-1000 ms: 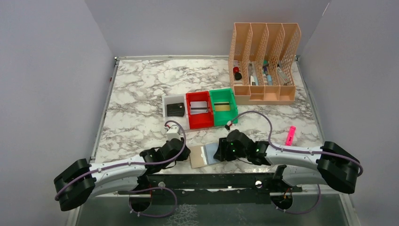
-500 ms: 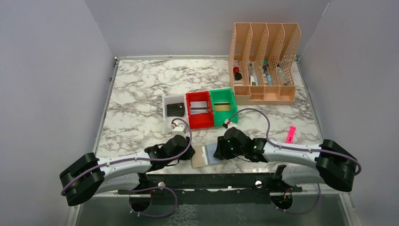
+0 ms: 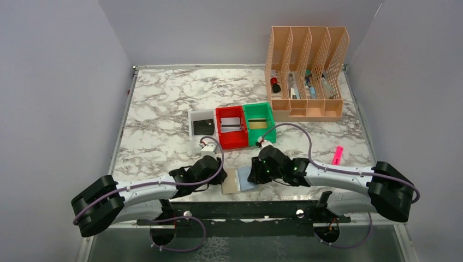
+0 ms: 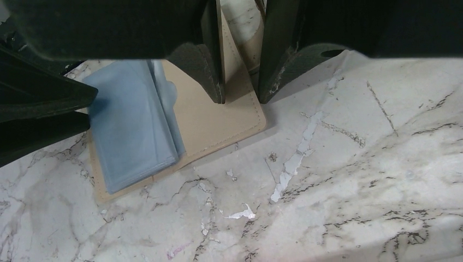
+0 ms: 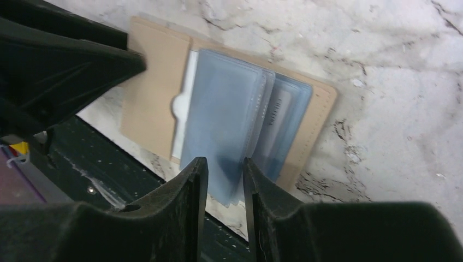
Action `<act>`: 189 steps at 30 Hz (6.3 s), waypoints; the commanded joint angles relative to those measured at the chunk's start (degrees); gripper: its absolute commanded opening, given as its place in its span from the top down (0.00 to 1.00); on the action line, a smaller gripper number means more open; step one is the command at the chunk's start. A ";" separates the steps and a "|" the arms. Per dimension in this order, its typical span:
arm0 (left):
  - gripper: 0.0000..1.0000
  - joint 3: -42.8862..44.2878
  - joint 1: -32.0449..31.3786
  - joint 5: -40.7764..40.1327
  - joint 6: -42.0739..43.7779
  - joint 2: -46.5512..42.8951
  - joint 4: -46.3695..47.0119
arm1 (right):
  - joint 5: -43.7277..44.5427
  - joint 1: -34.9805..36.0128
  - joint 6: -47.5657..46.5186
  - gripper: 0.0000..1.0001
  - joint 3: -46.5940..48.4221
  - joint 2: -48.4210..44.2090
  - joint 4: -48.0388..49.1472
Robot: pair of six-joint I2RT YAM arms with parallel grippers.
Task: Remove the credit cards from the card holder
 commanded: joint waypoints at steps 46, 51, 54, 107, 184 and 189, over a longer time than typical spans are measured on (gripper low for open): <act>0.53 4.00 -0.05 -0.23 -0.83 -10.30 -8.59 | 1.79 -0.01 4.33 0.44 2.17 -0.08 3.14; 0.52 3.90 -0.08 1.18 -0.36 -11.22 -7.39 | 1.41 0.03 3.93 0.36 -3.47 -4.00 12.55; 0.52 3.85 -0.07 3.30 0.13 -10.42 -5.28 | 0.86 -0.02 4.27 0.34 -7.46 -6.47 18.49; 0.59 6.76 -0.16 7.10 1.04 4.41 -3.35 | -2.05 -0.73 16.62 0.69 -11.95 4.76 23.70; 0.89 2.13 -3.33 5.88 -2.76 13.27 1.65 | -15.18 -8.73 19.78 0.99 -20.04 -3.04 31.62; 0.89 2.02 -3.31 5.66 -2.76 12.92 1.40 | -13.95 -9.01 19.21 0.99 -20.22 -5.17 29.27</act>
